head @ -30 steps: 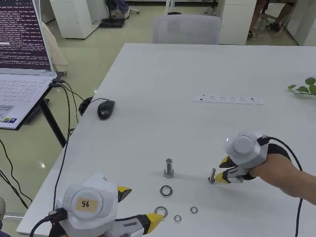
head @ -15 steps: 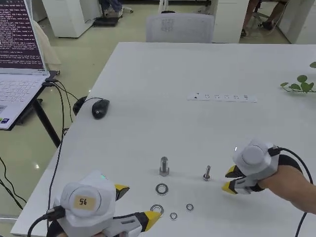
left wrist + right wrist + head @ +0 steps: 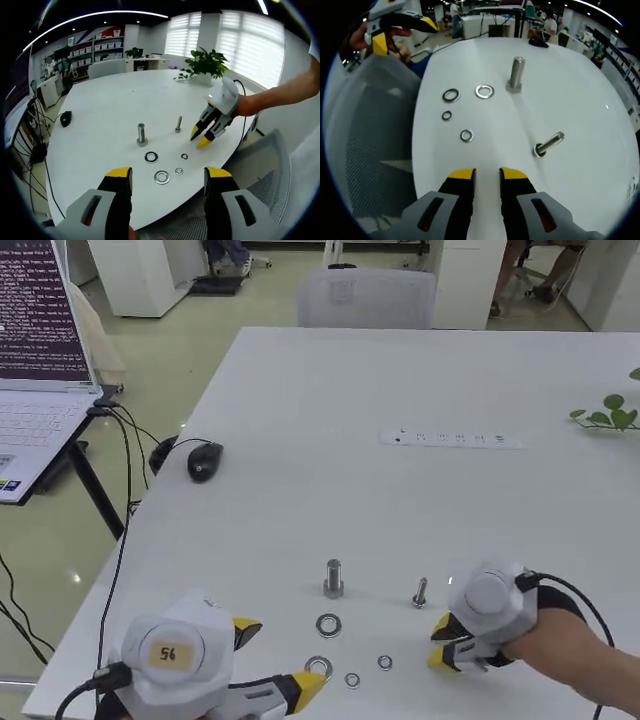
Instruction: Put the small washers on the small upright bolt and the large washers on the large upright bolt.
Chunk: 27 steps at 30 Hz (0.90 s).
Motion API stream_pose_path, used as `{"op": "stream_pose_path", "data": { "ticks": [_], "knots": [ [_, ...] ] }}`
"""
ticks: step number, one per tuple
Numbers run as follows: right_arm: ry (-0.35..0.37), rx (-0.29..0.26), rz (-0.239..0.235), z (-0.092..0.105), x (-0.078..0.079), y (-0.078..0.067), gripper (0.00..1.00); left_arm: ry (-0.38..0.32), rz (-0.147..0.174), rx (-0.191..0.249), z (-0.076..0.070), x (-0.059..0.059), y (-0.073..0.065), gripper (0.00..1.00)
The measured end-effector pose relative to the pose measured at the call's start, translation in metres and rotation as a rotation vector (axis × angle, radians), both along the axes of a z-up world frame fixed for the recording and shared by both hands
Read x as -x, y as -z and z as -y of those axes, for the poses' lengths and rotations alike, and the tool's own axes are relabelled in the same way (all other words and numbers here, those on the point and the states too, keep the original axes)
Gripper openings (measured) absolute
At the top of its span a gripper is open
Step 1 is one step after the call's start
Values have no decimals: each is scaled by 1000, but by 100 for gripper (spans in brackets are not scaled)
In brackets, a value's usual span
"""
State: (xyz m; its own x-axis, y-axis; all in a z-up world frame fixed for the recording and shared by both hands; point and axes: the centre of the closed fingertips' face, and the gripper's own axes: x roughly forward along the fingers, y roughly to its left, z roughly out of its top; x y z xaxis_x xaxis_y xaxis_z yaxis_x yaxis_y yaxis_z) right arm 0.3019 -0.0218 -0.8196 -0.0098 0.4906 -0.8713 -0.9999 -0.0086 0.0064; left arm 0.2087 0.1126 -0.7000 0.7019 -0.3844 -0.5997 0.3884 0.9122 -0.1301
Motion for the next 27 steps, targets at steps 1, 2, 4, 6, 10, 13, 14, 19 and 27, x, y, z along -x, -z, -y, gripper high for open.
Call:
{"op": "stream_pose_path", "data": {
  "ticks": [1,2,4,6,10,13,14,19,27],
  "knots": [
    [-15,-4,-6,-5,3,1,21,0,1,-1,0,0,0,57],
    [-30,-4,-8,-8,6,2,21,0,1,-1,0,0,0,57],
    [-68,3,1,-16,12,4,21,1,1,-2,0,0,-1,57],
    [-106,-4,12,-24,16,2,21,1,2,-2,1,0,-1,57],
    [-119,-8,1,-35,20,3,20,4,3,-3,2,-1,-2,57],
    [-173,-1,18,-41,25,3,20,8,5,-4,3,-2,-2,57],
    [-191,6,22,-42,26,3,19,9,5,-4,4,-2,-2,57],
    [-232,28,32,-42,27,3,17,15,7,-3,6,-4,-4,57],
    [-284,46,24,-43,30,4,20,23,9,1,11,-6,-3,57]
  ]
}}
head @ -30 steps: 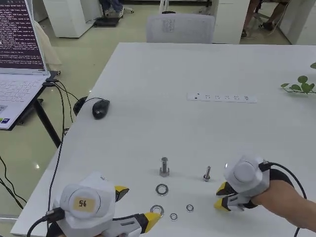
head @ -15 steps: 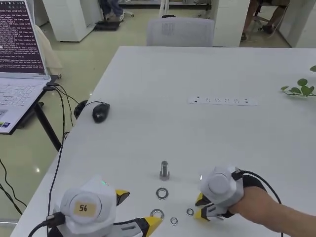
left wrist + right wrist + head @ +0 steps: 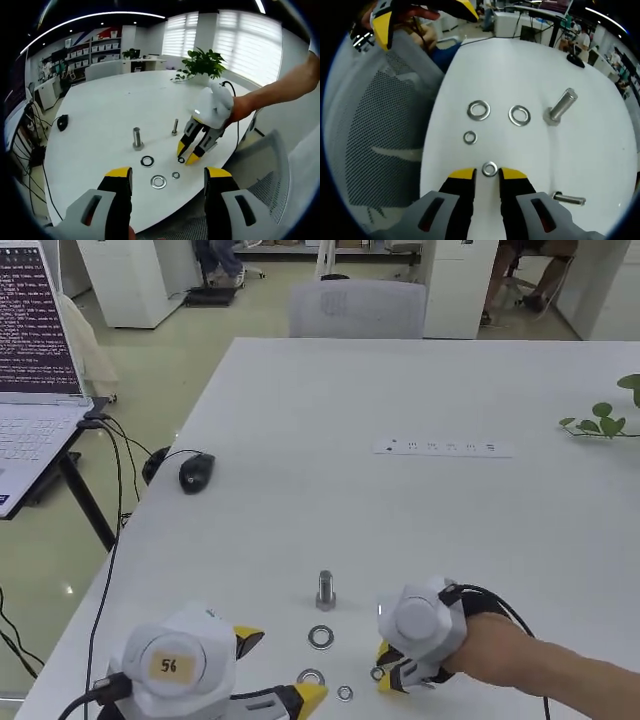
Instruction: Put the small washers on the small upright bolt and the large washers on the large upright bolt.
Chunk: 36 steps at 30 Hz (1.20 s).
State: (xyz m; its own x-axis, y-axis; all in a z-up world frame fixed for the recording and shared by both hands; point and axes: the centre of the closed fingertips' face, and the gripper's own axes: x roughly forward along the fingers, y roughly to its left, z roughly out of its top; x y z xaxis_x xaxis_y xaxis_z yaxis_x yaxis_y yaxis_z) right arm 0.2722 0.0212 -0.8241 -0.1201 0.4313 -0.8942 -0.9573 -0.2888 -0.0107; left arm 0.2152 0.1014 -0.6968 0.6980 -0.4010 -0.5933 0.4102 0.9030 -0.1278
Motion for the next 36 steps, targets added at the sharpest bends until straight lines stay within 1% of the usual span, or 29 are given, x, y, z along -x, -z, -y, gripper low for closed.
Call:
{"op": "stream_pose_path", "data": {
  "ticks": [3,5,6,9,12,14,19,20,25,32,36],
  "knots": [
    [-31,12,14,0,2,0,19,1,-1,-1,1,1,0,57],
    [-33,13,14,-1,2,0,18,-2,-1,-3,0,1,0,57],
    [-34,10,16,-1,1,0,16,-5,0,-2,-1,1,0,57],
    [-18,5,4,-2,-1,1,14,-13,1,-4,-3,1,-1,57],
    [-21,-2,14,-1,0,0,14,-21,2,-5,-5,2,0,57],
    [0,-9,13,-1,-1,0,14,-26,2,-5,-6,3,-1,57],
    [69,-48,-2,0,-2,-1,14,-36,3,-3,-9,4,-1,57],
    [91,-56,-9,0,-2,-1,14,-36,3,-3,-9,4,-1,57],
    [147,-74,-39,2,-3,-1,13,-39,4,-2,-10,4,-1,57],
    [201,-99,-61,4,-6,-5,13,-35,2,0,-9,5,0,57],
    [221,-107,-69,5,-7,-7,13,-33,1,1,-8,5,0,57]
  ]
}}
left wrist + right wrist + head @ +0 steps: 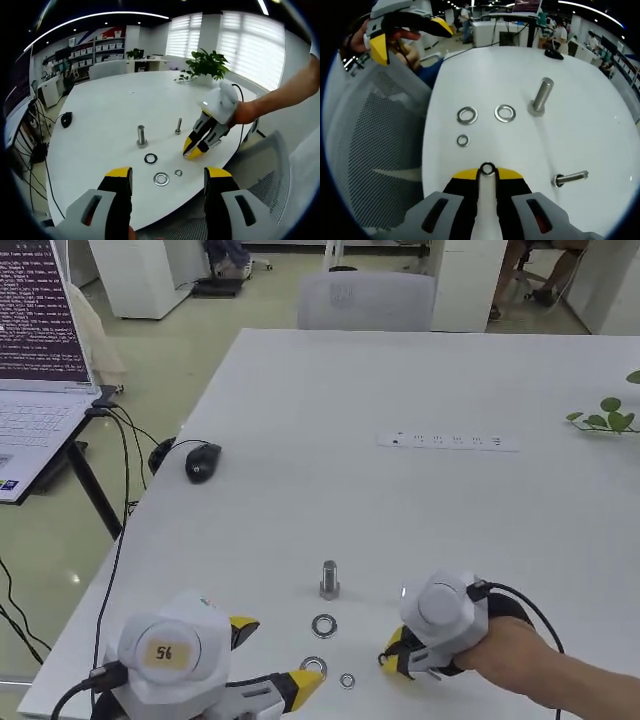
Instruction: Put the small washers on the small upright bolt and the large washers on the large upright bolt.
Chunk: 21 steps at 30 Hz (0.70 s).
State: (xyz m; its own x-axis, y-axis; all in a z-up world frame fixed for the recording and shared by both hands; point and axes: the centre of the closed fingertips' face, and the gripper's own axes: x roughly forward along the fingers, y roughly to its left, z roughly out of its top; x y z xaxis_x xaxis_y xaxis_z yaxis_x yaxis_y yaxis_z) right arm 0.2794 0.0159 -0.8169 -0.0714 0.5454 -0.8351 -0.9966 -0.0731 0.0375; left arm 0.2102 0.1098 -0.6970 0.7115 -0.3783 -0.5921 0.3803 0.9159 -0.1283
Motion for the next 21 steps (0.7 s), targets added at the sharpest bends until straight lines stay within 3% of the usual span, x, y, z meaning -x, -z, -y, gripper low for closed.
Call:
{"op": "stream_pose_path", "data": {
  "ticks": [9,21],
  "knots": [
    [39,-14,21,7,-10,-11,13,-1,3,1,-2,0,-1,57],
    [118,-15,92,31,-51,-40,13,4,1,4,-2,0,0,57]
  ]
}}
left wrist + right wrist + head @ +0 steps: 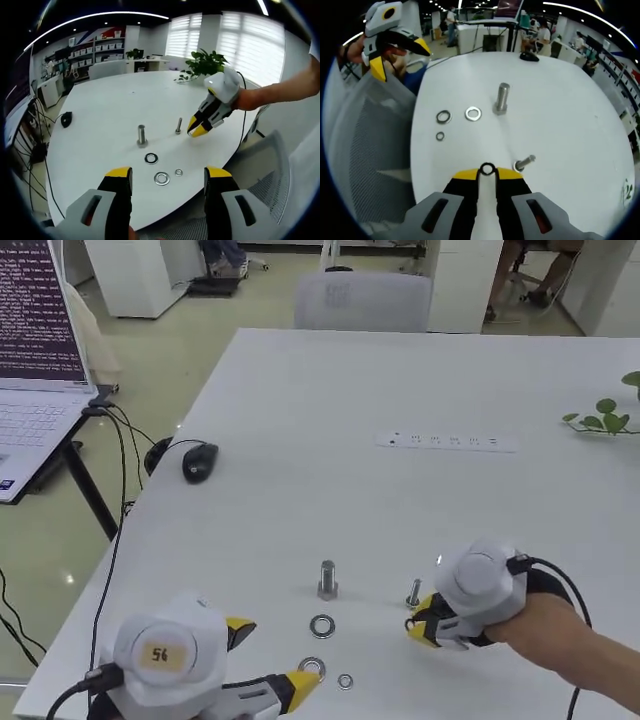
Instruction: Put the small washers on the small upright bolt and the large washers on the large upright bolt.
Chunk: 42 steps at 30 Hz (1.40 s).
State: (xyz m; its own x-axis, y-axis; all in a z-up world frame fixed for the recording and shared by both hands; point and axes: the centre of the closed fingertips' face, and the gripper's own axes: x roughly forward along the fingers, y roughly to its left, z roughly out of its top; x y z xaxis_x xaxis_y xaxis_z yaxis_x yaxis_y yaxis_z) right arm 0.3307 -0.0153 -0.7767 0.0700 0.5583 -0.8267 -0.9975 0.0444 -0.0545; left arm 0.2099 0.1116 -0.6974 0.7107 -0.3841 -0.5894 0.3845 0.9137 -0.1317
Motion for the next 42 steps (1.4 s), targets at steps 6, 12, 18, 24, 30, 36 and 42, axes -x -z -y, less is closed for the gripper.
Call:
{"op": "stream_pose_path", "data": {
  "ticks": [6,12,18,24,30,36,42],
  "knots": [
    [14,11,42,8,-23,-17,13,3,4,1,0,-2,-2,57],
    [5,21,75,4,-40,-29,13,6,7,0,1,-4,-3,57],
    [-31,59,81,1,-46,-25,13,6,10,1,1,-5,-4,57],
    [-52,72,75,-5,-46,-23,13,-1,9,0,0,-4,-4,57],
    [-66,90,69,-7,-47,-19,13,-8,8,-1,-2,-2,-4,58],
    [-73,105,65,-8,-46,-15,13,-17,9,1,-5,-2,-3,58],
    [-77,122,65,-7,-47,-11,13,-19,8,1,-5,0,-3,58]
  ]
}}
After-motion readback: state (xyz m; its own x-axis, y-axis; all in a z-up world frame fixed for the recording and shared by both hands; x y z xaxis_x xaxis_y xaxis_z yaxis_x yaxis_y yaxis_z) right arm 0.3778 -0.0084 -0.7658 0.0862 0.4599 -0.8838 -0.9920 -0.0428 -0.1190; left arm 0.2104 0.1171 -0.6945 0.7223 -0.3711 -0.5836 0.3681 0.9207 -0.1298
